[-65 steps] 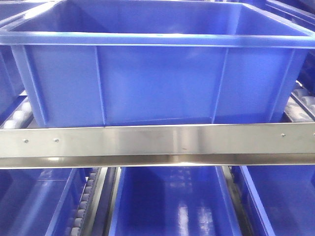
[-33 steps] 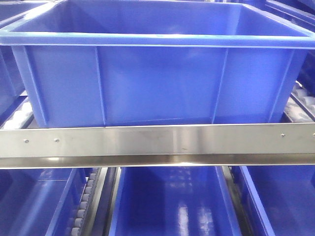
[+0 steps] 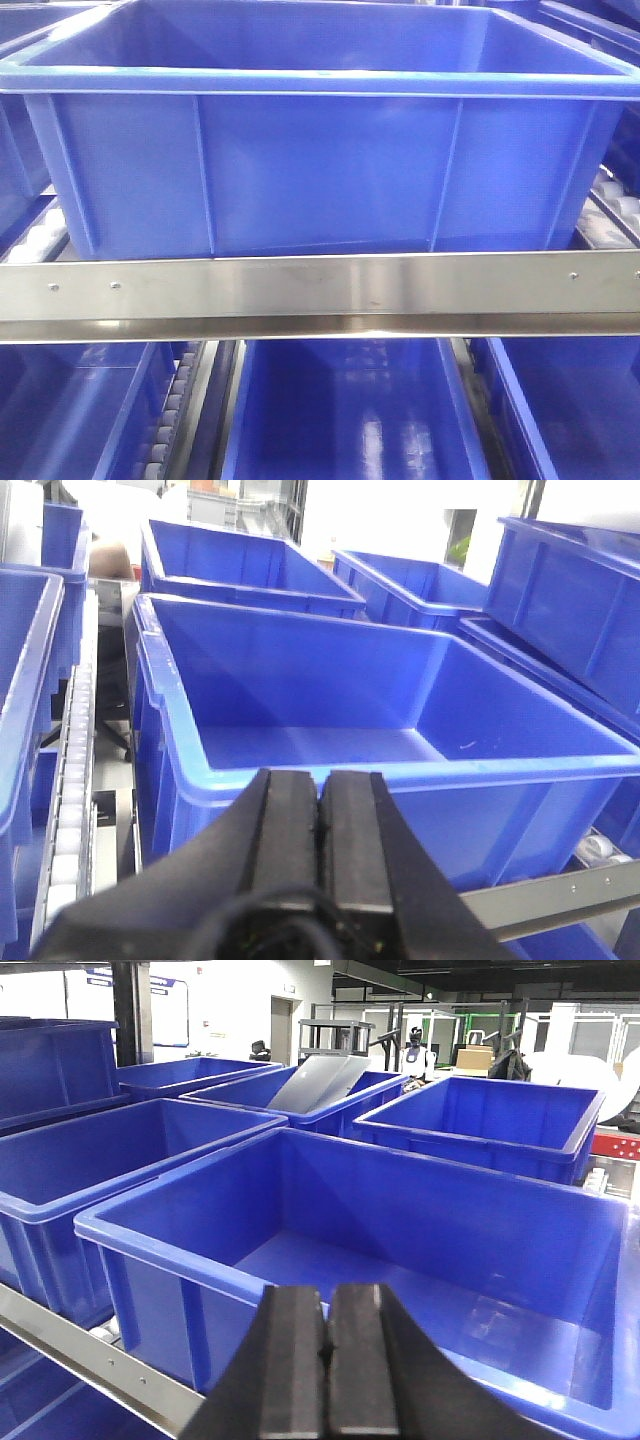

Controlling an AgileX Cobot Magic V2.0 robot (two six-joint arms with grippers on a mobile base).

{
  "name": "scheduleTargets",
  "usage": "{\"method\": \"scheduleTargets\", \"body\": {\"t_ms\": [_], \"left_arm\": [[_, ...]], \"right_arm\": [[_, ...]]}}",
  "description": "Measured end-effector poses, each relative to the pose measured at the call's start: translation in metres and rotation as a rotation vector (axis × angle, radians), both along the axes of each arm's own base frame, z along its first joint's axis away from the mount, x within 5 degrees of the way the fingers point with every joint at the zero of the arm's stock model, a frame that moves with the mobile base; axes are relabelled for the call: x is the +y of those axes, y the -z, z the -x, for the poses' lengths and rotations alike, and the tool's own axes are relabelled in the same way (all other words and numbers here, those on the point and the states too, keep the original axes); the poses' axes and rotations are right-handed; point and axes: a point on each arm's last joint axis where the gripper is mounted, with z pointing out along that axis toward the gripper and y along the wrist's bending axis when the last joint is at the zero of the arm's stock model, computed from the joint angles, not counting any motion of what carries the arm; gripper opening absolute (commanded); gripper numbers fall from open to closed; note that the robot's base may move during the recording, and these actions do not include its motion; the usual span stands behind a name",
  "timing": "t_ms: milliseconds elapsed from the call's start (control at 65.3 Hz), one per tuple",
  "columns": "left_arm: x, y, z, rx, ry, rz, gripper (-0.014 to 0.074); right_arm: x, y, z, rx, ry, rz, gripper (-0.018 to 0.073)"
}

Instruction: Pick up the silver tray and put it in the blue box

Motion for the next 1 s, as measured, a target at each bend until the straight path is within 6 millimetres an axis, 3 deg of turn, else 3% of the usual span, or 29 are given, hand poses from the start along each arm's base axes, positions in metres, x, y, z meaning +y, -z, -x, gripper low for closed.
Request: {"method": "scheduleTargets", "body": {"t_ms": [460,812,996], "left_arm": [[0.000,0.002,0.000,0.002,0.002,-0.001,-0.0094],[0.000,0.002,0.000,0.002,0.002,-0.001,-0.0094],[0.000,0.002,0.000,0.001,0.003,-0.001,-0.0094]], "right_arm": [[-0.002,0.004,-0.001,0.036,0.020,-0.032,0.0049],[-0.033,0.063,-0.001,0.231,0.363,-0.034,0.0049],[-0.044,0.087,0.010,0.149,0.493,-0.071,0.0049]]}}
